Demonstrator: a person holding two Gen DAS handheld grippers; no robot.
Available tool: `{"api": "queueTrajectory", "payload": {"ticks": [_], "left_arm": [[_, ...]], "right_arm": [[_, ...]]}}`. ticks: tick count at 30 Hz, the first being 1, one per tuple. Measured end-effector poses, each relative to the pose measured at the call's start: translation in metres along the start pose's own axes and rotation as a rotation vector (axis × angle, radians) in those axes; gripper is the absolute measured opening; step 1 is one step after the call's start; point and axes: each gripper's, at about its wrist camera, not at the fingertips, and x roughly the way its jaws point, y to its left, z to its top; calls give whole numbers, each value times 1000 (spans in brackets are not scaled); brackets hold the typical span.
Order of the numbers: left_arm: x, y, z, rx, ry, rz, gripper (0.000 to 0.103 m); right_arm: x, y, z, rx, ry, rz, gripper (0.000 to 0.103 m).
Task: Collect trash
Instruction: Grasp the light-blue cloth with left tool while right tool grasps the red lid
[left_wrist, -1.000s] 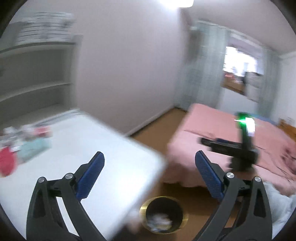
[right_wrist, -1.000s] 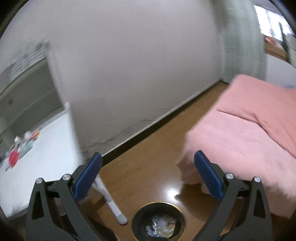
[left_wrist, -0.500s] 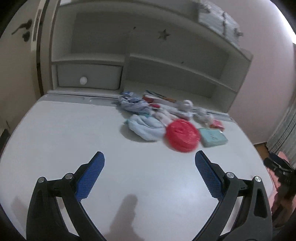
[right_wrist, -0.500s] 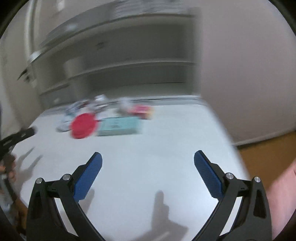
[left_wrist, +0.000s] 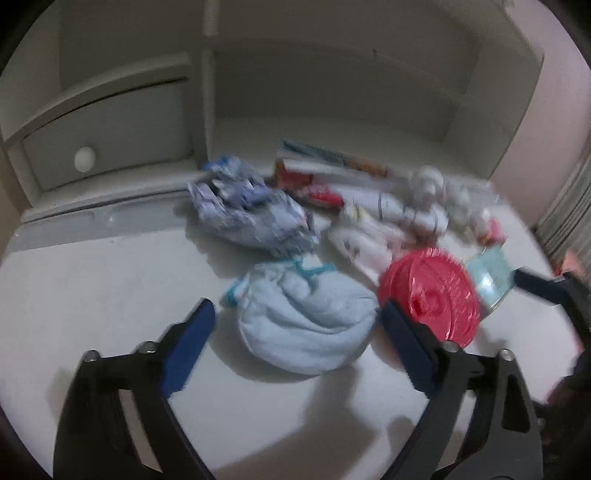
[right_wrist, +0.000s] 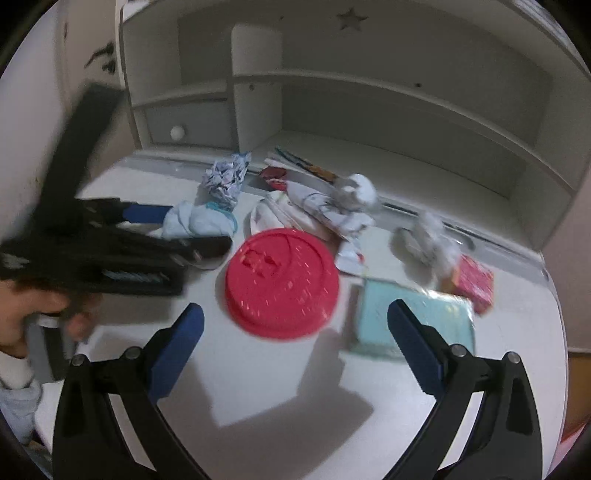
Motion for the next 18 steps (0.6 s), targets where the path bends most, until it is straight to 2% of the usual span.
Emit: {"api": "queueTrajectory", "payload": {"ticks": [1,3,6,8,10,18], "left_arm": [[-2,7,0,-8,-4,-23,71],[-4,16,0,-9,-5,-34,55],[-7,30,-2,-48,-11,-44,37],[-7,33,-4,-62,-12,-50,32],[-9,32,-6,-52,-11,-49,29],[-8,29,-2,-55,-9,-55,29]], "right_arm": [[7,3,4,-9,10,3,96],[19,5,8,-17,28,12,96],[39,9,12,-30,60,4,96],[44,8,14,-12,84,23,94],[44,4,15,22,77,56,80],[32,-19,11,144,16,85,79]]}}
